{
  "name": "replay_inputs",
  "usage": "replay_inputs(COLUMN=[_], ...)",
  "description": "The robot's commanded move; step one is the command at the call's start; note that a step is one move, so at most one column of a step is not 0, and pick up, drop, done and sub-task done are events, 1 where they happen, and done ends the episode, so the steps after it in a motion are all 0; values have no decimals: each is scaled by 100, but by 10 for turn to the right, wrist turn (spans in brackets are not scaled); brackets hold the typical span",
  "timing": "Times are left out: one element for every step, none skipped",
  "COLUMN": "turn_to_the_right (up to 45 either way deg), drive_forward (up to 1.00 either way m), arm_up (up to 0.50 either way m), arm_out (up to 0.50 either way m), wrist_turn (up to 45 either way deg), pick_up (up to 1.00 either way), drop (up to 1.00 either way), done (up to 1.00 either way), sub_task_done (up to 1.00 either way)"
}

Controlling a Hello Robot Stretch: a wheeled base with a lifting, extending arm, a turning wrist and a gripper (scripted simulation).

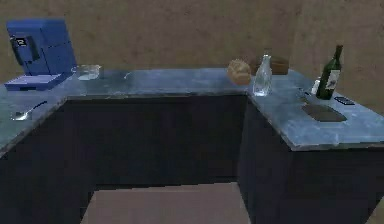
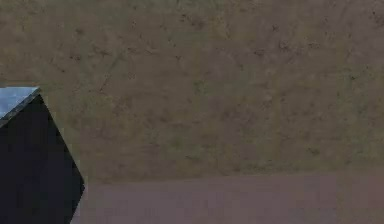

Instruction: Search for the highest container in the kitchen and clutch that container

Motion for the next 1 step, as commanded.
replay_inputs(turn_to_the_right=[0], drive_forward=[90], arm_up=[0], arm_out=[0], wrist_turn=[0], pick_up=[0], drop=[0], done=[0], sub_task_done=[0])
